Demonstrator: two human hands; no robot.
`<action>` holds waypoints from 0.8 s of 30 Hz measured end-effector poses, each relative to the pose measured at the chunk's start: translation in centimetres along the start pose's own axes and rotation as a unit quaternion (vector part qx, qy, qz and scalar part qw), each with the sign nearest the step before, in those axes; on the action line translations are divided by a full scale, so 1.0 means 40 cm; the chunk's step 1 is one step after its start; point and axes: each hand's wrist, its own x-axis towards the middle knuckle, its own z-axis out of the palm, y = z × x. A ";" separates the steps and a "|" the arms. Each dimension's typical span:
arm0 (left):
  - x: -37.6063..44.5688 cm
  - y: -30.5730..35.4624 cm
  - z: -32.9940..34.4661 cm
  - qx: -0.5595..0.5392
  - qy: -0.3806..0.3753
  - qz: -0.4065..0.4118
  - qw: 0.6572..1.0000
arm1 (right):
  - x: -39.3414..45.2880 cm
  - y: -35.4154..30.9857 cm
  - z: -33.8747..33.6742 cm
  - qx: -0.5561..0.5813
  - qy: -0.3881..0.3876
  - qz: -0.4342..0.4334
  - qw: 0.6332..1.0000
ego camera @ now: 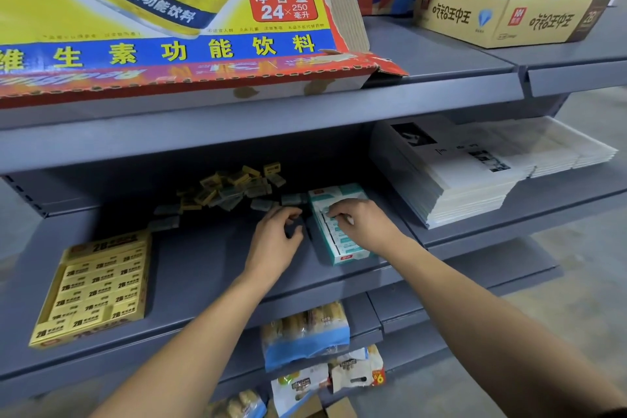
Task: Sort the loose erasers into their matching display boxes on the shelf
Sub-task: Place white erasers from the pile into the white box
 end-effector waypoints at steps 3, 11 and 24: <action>0.000 -0.001 -0.003 -0.003 0.000 0.001 1.000 | 0.003 -0.018 -0.006 -0.016 0.011 -0.005 1.000; -0.001 -0.050 -0.073 0.042 0.032 -0.046 0.998 | 0.088 -0.150 0.054 0.001 0.099 -0.050 0.994; 0.009 -0.150 -0.183 0.096 0.035 -0.094 0.990 | 0.209 -0.224 0.209 -0.193 0.007 -0.017 0.981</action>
